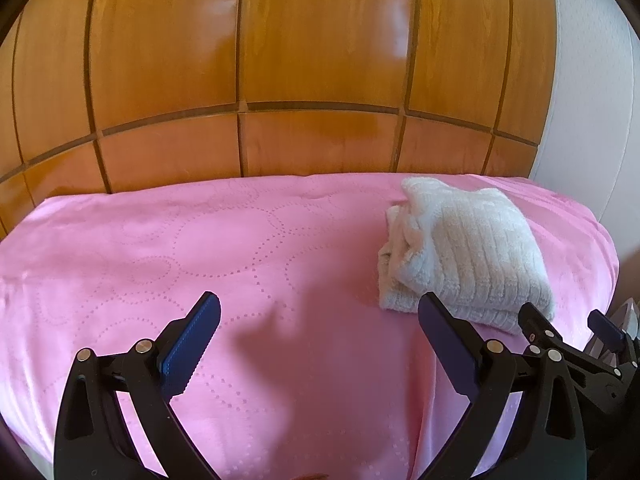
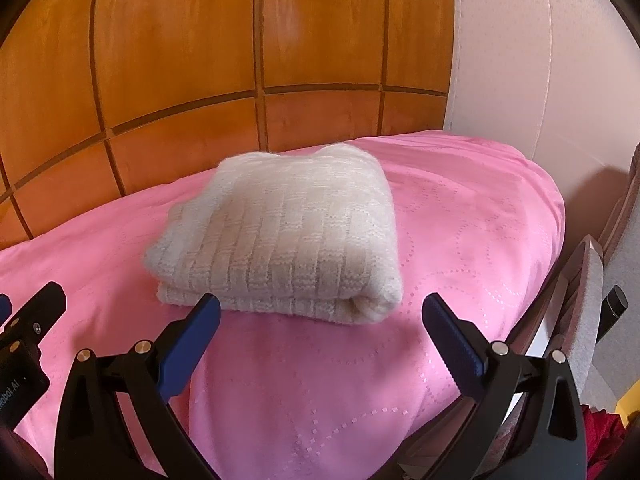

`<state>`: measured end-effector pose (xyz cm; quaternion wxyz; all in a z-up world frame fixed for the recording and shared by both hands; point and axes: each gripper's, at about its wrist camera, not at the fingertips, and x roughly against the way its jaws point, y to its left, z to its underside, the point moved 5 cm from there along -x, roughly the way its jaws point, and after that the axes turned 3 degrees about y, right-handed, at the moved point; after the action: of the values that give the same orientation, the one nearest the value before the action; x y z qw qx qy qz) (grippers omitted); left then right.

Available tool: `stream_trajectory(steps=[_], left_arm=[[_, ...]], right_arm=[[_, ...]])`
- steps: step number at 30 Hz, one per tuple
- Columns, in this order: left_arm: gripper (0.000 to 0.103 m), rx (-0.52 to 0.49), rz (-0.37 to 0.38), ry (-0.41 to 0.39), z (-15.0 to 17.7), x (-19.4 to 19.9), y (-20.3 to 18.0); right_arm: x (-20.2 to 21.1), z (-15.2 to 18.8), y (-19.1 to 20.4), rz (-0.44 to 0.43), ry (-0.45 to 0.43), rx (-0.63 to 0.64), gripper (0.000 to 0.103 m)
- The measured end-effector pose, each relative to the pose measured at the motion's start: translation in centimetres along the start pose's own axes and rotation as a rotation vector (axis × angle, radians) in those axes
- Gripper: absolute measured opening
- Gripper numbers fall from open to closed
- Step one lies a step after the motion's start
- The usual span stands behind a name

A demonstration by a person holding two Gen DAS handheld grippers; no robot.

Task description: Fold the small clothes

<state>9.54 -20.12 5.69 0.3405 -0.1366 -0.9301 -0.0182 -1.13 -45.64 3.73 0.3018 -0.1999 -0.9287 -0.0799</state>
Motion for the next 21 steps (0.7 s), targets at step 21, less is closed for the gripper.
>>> stream_trajectory(steps=[21], left_arm=[[0.097, 0.009, 0.001, -0.006, -0.02, 0.14, 0.6]], right_arm=[[-0.28, 0.05, 0.28, -0.016, 0.011, 0.01, 0.101]])
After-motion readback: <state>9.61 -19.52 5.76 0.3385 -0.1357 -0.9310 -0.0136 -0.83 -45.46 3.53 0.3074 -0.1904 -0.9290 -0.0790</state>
